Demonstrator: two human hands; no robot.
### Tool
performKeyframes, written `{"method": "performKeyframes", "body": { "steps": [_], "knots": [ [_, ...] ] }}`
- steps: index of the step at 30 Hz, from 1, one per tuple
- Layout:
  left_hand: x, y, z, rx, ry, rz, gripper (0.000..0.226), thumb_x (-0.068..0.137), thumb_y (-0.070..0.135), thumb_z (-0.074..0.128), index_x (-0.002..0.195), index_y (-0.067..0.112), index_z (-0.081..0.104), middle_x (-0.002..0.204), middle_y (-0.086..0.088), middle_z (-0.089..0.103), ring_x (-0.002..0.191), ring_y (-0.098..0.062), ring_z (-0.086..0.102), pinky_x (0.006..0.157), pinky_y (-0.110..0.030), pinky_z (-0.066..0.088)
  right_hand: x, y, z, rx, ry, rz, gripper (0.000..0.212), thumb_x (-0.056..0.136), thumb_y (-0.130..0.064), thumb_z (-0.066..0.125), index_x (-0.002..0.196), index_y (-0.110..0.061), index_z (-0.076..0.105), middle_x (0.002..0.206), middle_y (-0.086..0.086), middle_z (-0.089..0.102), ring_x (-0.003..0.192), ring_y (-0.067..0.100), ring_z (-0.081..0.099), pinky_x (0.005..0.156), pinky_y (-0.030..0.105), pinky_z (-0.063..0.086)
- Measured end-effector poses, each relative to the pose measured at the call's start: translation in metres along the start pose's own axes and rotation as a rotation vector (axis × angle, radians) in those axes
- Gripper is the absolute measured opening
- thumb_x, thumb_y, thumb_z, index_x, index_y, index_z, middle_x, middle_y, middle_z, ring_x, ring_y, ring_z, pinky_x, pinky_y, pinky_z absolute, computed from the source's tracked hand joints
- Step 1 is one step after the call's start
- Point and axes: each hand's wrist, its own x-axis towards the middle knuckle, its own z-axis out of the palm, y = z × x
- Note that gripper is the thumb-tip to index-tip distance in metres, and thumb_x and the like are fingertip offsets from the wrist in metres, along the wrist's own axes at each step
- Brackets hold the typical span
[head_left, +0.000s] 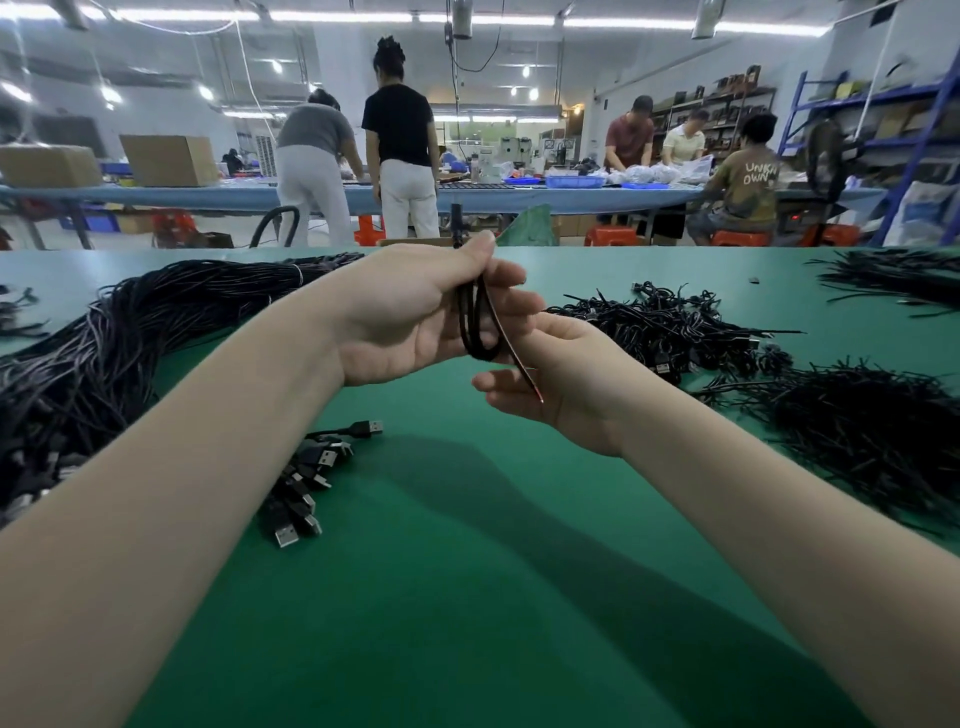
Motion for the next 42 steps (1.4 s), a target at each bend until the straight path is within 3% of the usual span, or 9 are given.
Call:
{"method": "performKeyframes", "body": {
  "steps": [4,10,15,21,28,32,37,40,42],
  "knots": [
    [0.001,-0.005,-0.003,0.278,0.086,-0.043,0.038,0.098,0.047,0.04,0.076,0.027,0.064,0.076,0.01,0.066,0.083,-0.016,0.048,0.069,-0.033,0.032,0.001,-0.006,-0.009,0.034,0.045,-0.038,0.018,0.096,-0.023,0.055,0.088,-0.011,0.066,0.069,0.002,0.062,0.054,0.014,0.065,0.051,0.02,0.054],
    [0.006,-0.016,-0.001,0.106,-0.044,0.078,0.032,0.092,0.042,0.045,0.09,0.023,0.072,0.105,-0.002,0.07,0.107,-0.021,0.057,0.102,-0.038,0.04,-0.001,-0.005,-0.009,0.02,-0.016,-0.021,0.019,0.097,-0.026,0.052,0.094,-0.009,0.061,0.066,0.001,0.067,0.052,0.011,0.063,0.048,0.016,0.05],
    [0.009,-0.017,0.0,0.026,-0.048,0.186,0.032,0.089,0.038,0.045,0.099,0.013,0.063,0.094,-0.002,0.065,0.084,-0.018,0.061,0.078,-0.03,0.053,-0.003,-0.013,-0.014,-0.007,-0.146,0.008,0.027,0.099,-0.032,0.047,0.096,-0.01,0.062,0.074,-0.001,0.067,0.069,0.015,0.067,0.065,0.025,0.056],
    [0.012,-0.023,0.006,0.198,0.031,0.254,0.03,0.095,0.037,0.043,0.094,0.016,0.065,0.078,0.001,0.063,0.066,-0.009,0.058,0.059,-0.02,0.047,-0.008,-0.015,-0.013,-0.43,-0.182,-0.086,0.03,0.095,-0.042,0.049,0.107,-0.016,0.059,0.089,-0.003,0.071,0.084,0.016,0.07,0.084,0.036,0.055],
    [0.017,-0.037,0.011,0.23,0.132,0.277,0.029,0.101,0.034,0.041,0.091,0.023,0.067,0.068,0.01,0.066,0.063,-0.011,0.061,0.057,-0.023,0.052,-0.008,-0.006,0.0,-0.854,-0.075,-0.298,0.016,0.098,-0.033,0.048,0.101,-0.018,0.045,0.076,0.0,0.053,0.063,0.016,0.062,0.065,0.032,0.055],
    [0.026,-0.05,0.019,0.121,0.23,0.194,0.035,0.102,0.034,0.04,0.082,0.026,0.069,0.072,0.015,0.066,0.066,-0.002,0.059,0.065,-0.019,0.048,0.003,0.009,-0.006,-1.134,0.064,-0.353,0.025,0.101,-0.031,0.035,0.108,-0.008,0.045,0.074,0.002,0.05,0.059,0.019,0.046,0.051,0.033,0.033],
    [0.028,-0.07,0.015,-0.063,0.215,-0.08,0.023,0.098,0.033,0.051,0.1,0.019,0.069,0.098,0.005,0.067,0.095,-0.013,0.059,0.077,-0.024,0.051,0.009,0.032,-0.028,-1.037,0.058,-0.112,0.031,0.103,-0.025,0.031,0.074,-0.019,0.04,0.068,0.0,0.047,0.056,0.014,0.039,0.055,0.029,0.031],
    [0.03,-0.089,0.007,0.371,0.426,0.111,0.025,0.095,0.027,0.058,0.118,0.017,0.059,0.121,-0.001,0.062,0.111,-0.015,0.058,0.092,-0.03,0.049,0.012,0.034,-0.05,-0.975,0.121,-0.006,0.032,0.103,-0.028,0.03,0.076,-0.018,0.042,0.069,0.0,0.049,0.06,0.017,0.042,0.059,0.03,0.034],
    [0.028,-0.106,0.001,1.022,0.537,0.346,0.059,0.093,0.02,0.06,0.144,0.008,0.035,0.141,-0.012,0.046,0.129,-0.025,0.046,0.107,-0.038,0.039,0.014,0.042,-0.063,-1.334,0.078,-0.019,0.029,0.103,-0.032,0.027,0.083,-0.017,0.041,0.071,-0.003,0.048,0.068,0.023,0.048,0.069,0.034,0.034]
  ]
}}
